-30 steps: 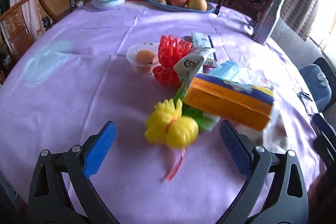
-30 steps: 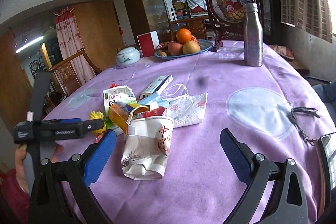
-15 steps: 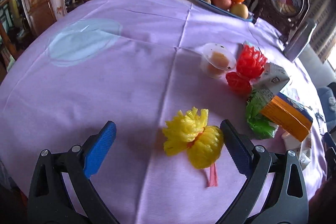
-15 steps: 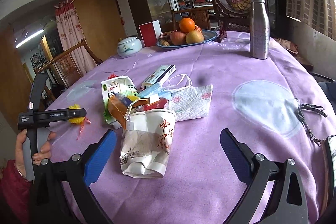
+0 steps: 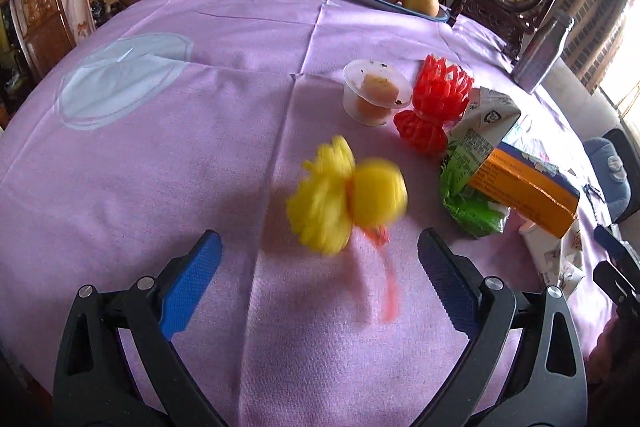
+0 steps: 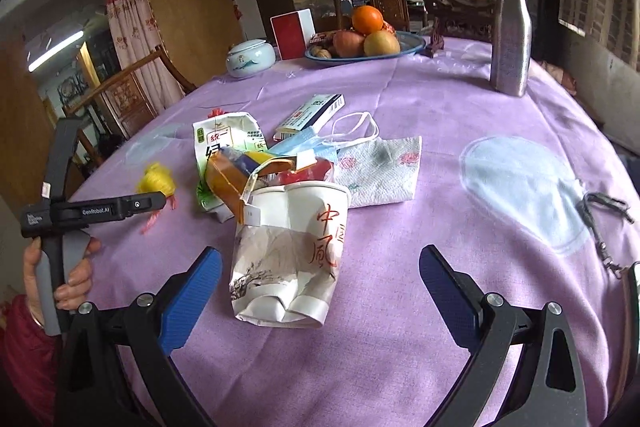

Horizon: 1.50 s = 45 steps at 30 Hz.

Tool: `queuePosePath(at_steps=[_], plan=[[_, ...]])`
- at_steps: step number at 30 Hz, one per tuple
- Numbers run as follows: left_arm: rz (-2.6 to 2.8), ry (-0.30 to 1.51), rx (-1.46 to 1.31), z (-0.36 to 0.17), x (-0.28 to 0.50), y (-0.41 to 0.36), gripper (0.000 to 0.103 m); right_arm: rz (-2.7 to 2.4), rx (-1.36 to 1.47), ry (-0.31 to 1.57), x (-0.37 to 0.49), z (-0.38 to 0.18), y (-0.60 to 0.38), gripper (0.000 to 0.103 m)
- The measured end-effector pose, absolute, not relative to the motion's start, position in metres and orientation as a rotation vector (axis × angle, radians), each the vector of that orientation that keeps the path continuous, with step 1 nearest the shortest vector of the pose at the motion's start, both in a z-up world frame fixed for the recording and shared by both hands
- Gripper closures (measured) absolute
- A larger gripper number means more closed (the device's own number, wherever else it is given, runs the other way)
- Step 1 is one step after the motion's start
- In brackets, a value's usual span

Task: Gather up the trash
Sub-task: 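Grasp the yellow mesh fruit net with left gripper while right gripper grasps the white paper cup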

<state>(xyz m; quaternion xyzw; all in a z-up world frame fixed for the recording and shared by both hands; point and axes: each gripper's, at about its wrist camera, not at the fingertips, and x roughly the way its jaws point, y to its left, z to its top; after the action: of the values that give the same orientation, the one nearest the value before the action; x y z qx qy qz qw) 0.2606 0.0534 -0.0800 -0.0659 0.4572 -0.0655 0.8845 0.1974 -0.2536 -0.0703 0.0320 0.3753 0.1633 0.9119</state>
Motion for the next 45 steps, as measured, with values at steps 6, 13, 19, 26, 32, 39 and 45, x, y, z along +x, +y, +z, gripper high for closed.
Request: queuePosePath(at_steps=[6,13,19,26,32,39,45], plan=[[-0.110,0.969,-0.088,-0.082,0.263,0.047,0.008,0.349,-0.022,0.822,0.196,-0.076,-0.217,0.006],[-0.115,0.965,-0.096,-0.082,0.263,0.049,0.008,0.297,-0.124,0.928,0.211,-0.089,-0.194,0.029],[-0.128,0.955,-0.128,-0.081,0.261,0.054,0.008,0.218,0.003,0.820,0.193,-0.080,-0.229,0.030],[-0.136,0.951,-0.144,-0.080,0.262,0.056,0.008,0.159,0.043,0.786,0.175,-0.082,-0.269,0.030],[-0.178,0.925,-0.222,-0.077,0.261,0.064,0.015,0.250,0.146,0.818,0.187,-0.085,-0.279,0.030],[-0.189,0.935,-0.221,-0.070,0.276,0.046,0.015,0.259,0.183,0.837,0.192,-0.089,-0.283,0.030],[-0.096,0.957,-0.155,-0.076,0.285,0.039,0.044,0.258,0.191,0.833,0.190,-0.089,-0.286,0.030]])
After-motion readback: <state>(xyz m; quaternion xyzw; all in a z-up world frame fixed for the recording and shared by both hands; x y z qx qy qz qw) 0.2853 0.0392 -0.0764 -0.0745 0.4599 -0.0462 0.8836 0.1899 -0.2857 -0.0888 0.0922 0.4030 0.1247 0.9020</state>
